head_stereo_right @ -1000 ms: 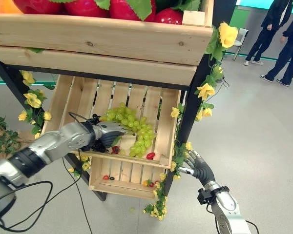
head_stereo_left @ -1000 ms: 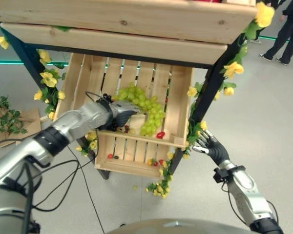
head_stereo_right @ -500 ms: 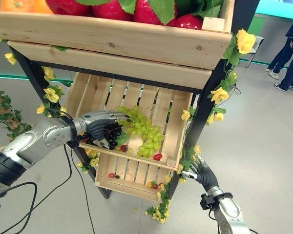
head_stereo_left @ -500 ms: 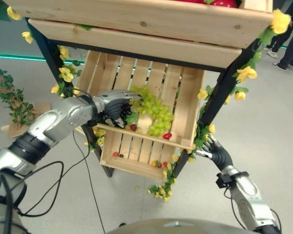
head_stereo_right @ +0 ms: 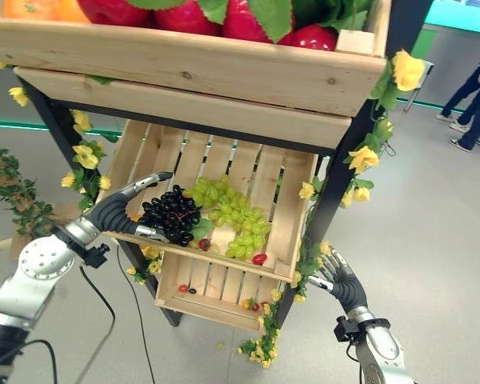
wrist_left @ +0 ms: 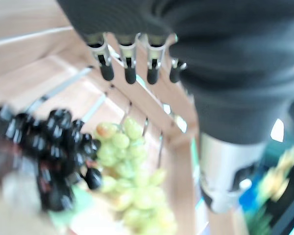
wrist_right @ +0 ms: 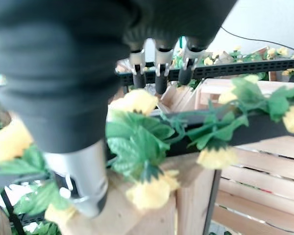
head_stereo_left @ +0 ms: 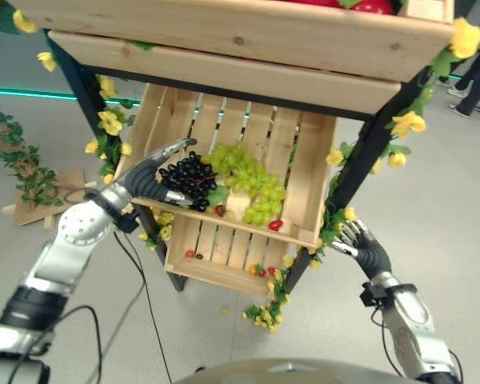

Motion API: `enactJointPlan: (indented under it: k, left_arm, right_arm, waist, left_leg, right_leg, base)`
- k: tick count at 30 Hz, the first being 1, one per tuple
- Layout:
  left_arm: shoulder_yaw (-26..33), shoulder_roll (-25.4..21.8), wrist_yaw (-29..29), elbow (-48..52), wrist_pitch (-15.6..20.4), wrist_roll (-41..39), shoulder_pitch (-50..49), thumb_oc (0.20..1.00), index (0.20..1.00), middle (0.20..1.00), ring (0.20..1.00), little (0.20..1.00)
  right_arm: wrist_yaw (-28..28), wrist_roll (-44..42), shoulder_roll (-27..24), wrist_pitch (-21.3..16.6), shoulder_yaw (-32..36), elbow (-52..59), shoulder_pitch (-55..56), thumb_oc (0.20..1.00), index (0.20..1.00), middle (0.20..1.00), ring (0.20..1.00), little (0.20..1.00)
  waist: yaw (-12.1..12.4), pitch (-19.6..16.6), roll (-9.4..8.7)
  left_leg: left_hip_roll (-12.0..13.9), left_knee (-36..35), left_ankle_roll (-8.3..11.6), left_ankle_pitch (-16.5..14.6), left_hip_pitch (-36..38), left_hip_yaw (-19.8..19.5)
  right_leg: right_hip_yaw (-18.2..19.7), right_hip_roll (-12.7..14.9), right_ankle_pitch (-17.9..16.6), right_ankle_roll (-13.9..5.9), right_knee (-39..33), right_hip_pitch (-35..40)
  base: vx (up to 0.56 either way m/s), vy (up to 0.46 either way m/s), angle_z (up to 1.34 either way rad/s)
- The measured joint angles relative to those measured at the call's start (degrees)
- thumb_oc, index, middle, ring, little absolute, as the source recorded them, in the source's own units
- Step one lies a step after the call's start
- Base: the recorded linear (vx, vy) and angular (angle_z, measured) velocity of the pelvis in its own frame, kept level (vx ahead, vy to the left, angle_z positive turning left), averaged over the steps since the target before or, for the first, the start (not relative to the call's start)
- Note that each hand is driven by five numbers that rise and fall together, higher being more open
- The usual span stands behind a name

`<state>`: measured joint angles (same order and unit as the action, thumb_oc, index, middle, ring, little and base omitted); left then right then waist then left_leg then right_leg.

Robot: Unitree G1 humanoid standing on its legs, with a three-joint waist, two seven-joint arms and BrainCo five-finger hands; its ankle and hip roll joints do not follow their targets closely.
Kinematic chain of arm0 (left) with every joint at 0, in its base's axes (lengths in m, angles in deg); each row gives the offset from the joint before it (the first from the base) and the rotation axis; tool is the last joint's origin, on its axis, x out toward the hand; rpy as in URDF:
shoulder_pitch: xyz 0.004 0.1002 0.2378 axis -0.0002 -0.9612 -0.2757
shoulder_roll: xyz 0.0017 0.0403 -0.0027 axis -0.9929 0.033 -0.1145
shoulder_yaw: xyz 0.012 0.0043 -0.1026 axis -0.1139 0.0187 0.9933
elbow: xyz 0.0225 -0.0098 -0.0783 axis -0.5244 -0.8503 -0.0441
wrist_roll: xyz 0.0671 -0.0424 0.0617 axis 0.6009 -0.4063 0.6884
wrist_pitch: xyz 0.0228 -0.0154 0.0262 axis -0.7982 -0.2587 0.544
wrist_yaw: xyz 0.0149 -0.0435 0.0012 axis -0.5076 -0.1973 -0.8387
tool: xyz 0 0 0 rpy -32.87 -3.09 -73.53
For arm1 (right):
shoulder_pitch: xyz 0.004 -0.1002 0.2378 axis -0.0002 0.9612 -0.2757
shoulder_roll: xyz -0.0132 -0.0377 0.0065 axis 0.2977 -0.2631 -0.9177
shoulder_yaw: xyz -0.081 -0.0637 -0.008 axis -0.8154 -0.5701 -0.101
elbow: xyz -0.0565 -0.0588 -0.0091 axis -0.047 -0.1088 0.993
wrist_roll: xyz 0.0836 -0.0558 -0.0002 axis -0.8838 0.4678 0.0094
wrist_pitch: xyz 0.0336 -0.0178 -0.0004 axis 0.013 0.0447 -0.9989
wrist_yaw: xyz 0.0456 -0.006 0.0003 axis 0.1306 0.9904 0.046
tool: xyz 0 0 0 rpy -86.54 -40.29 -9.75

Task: Pick up the fruits from the basket on one side to the basket on the other side

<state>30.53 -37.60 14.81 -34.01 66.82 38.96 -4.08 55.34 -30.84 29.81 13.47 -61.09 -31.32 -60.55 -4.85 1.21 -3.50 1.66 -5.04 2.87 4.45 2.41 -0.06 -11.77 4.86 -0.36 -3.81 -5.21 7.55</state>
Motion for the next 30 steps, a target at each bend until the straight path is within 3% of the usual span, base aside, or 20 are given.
enactJointPlan:
  k: [3, 5, 10, 16, 19, 21, 22, 23, 24, 25, 26, 27, 29, 30]
  left_arm:
    - [4.2, 13.2, -0.4, -0.7, -0.6, -9.7, -6.9, 1.0, 1.0, 1.0, 1.0, 1.0]
    - [5.0, 16.4, -1.1, -0.4, 0.0, -12.9, -8.3, 1.0, 1.0, 1.0, 1.0, 1.0]
    - [7.6, 19.7, -1.4, -0.6, 1.4, -17.9, -13.1, 1.0, 1.0, 1.0, 1.0, 1.0]
    - [7.8, 20.3, -0.7, -2.6, 2.1, -18.1, -14.7, 1.0, 1.0, 1.0, 1.0, 1.0]
    - [7.7, 20.2, -0.8, -2.7, 2.3, -18.1, -13.7, 1.0, 1.0, 1.0, 1.0, 1.0]
    - [7.5, 20.0, -1.7, -2.7, 2.7, -17.9, -12.8, 1.0, 1.0, 1.0, 1.0, 1.0]
    - [7.4, 20.2, -3.1, -2.7, 3.9, -17.9, -12.9, 1.0, 1.0, 1.0, 1.0, 1.0]
    - [7.4, 20.3, -3.6, -2.8, 4.2, -17.8, -13.0, 1.0, 1.0, 1.0, 1.0, 1.0]
    - [7.4, 20.2, -4.4, -3.3, 4.4, -17.2, -12.0, 1.0, 1.0, 1.0, 1.0, 1.0]
    - [7.0, 20.3, -4.9, -3.7, 4.7, -16.8, -11.3, 1.0, 1.0, 1.0, 1.0, 1.0]
    - [7.2, 20.5, -6.1, -3.8, 5.7, -17.0, -11.4, 1.0, 1.0, 1.0, 1.0, 1.0]
    - [7.6, 20.0, -6.7, -4.0, 6.3, -16.8, -11.3, 1.0, 1.0, 1.0, 1.0, 1.0]
    - [7.4, 19.3, -8.1, -3.2, 7.8, -16.9, -12.1, 1.0, 1.0, 1.0, 1.0, 1.0]
    - [9.1, 19.1, -8.7, -2.5, 8.1, -16.8, -11.1, 1.0, 1.0, 1.0, 1.0, 1.0]
  right_arm:
    - [-0.3, 0.0, 0.8, -0.4, 0.7, 0.9, 0.3, 1.0, 1.0, 1.0, 1.0, 1.0]
    - [-1.0, 0.0, 0.8, -1.0, 1.3, 1.1, 0.5, 1.0, 1.0, 1.0, 1.0, 1.0]
    - [-2.3, 0.0, 0.8, -2.4, 2.1, 1.9, 0.5, 1.0, 1.0, 1.0, 1.0, 1.0]
    - [-3.9, 0.0, 0.9, -4.3, 6.8, 1.8, 0.2, 1.0, 1.0, 1.0, 1.0, 1.0]
    - [-4.8, 0.0, 0.9, -5.0, 7.1, 1.8, -1.1, 1.0, 1.0, 1.0, 1.0, 1.0]
    - [-5.2, 0.0, 0.7, -5.6, 7.1, 1.7, -2.6, 1.0, 1.0, 1.0, 1.0, 1.0]
    - [-5.6, 0.0, 0.5, -5.7, 6.7, 1.4, -4.4, 1.0, 1.0, 1.0, 1.0, 1.0]
    - [-5.6, 0.0, 0.4, -5.8, 6.8, 1.6, -4.2, 1.0, 1.0, 1.0, 1.0, 1.0]
    - [-5.8, 0.0, 0.5, -6.2, 7.2, 2.0, -4.7, 1.0, 1.0, 1.0, 1.0, 1.0]
    - [-6.0, 0.1, 1.0, -6.6, 7.6, 1.9, -3.6, 1.0, 1.0, 1.0, 1.0, 1.0]
    - [-6.1, 0.1, 0.9, -6.9, 7.8, 1.8, -4.6, 1.0, 1.0, 1.0, 1.0, 1.0]
    - [-6.6, 0.2, 0.4, -6.8, 7.6, 1.4, -5.4, 1.0, 1.0, 1.0, 1.0, 1.0]
    - [-7.4, 0.4, 1.3, -6.9, 6.3, 1.0, -6.5, 1.0, 1.0, 1.0, 1.0, 1.0]
    - [-7.5, 0.7, 1.3, -6.8, 4.2, 1.1, -7.4, 1.0, 1.0, 1.0, 1.0, 1.0]
  waist:
    - [0.1, 0.1, 0.57]
    - [0.7, 0.2, 0.78]
    - [1.4, 0.6, 1.93]
    - [2.7, 0.7, 1.75]
    - [2.5, 1.2, 1.35]
    - [2.8, 2.9, 1.27]
    - [4.6, 4.1, 1.77]
    - [4.7, 4.3, 2.19]
    - [4.3, 5.3, 2.71]
    - [2.2, 5.9, 1.61]
    - [2.7, 6.0, 2.19]
    - [4.0, 7.0, 2.06]
    - [4.5, 7.2, 2.35]
    - [6.0, 8.3, 3.0]
  left_leg:
    - [-0.1, 0.0, -0.07, 0.0, -0.1, 0.0]
    - [0.0, 0.0, -0.03, 0.0, -0.1, 0.0]
    - [0.1, 0.0, 0.04, -0.1, -0.1, -0.1]
    - [-0.3, 0.4, -0.01, 0.0, -0.5, -0.3]
    - [-0.6, 4.0, -0.02, -0.9, -3.2, -0.4]
    - [-1.3, 8.7, 0.32, -3.1, -4.9, -2.7]
    - [-2.6, 14.3, -0.06, -7.5, -5.4, -7.9]
    - [-2.6, 14.9, -0.37, -9.0, -5.2, -8.4]
    - [-3.3, 14.6, -1.19, -9.3, -5.0, -8.2]
    - [-4.5, 15.4, -1.47, -9.0, -4.9, -7.6]
    - [-5.2, 15.7, -1.83, -9.3, -5.2, -6.0]
    - [-5.8, 13.6, -4.15, -8.6, -5.2, -3.0]
    - [-5.0, 15.5, -5.7, -8.3, -7.8, 2.9]
    - [-3.2, 15.4, -6.17, -8.1, -9.2, 7.7]
  right_leg:
    - [0.1, 0.1, 0.0, -0.06, 0.0, 0.0]
    - [0.1, -0.1, 0.1, -0.08, 0.0, -0.2]
    - [0.1, -0.1, 0.2, -0.26, 0.0, 0.0]
    - [-0.3, -0.3, 0.4, -0.42, 0.1, 0.1]
    - [-1.3, 0.3, 0.4, -0.41, 0.2, -0.9]
    - [0.1, 0.4, 0.2, 0.03, 1.4, -2.0]
    - [3.0, 0.7, 0.8, -0.03, 4.1, -3.6]
    - [4.2, 0.5, 0.9, -0.21, 5.1, -4.2]
    - [3.9, 1.5, 1.7, -1.12, 7.2, -4.0]
    - [5.1, 2.3, 1.8, -1.74, 8.1, -5.6]
    - [5.2, 3.8, 2.3, -2.81, 10.5, -7.8]
    - [5.1, 5.7, 2.1, -3.79, 12.4, -10.8]
    - [5.2, 5.2, -5.2, -4.34, 7.1, -13.0]
    - [1.7, 5.5, -2.3, -3.43, 14.7, -17.5]
  base:
    - [-0.01, -0.001, 0.01]
    - [-0.04, -0.002, 0.01]
    - [-0.03, 0.0, -0.01]
    - [-0.05, 0.029, 0.05]
    - [-0.12, 0.106, 0.18]
    - [-0.14, 0.246, -0.42]
    - [-0.07, 0.171, -0.78]
    - [-0.31, 0.364, -0.72]
    - [-0.21, 0.2, -0.21]
    - [-0.21, 0.2, -0.19]
    - [-0.41, 0.196, -0.69]
    - [-0.55, 0.265, -0.9]
    - [-0.44, 0.208, -1.17]
    - [-0.29, 0.067, -1.13]
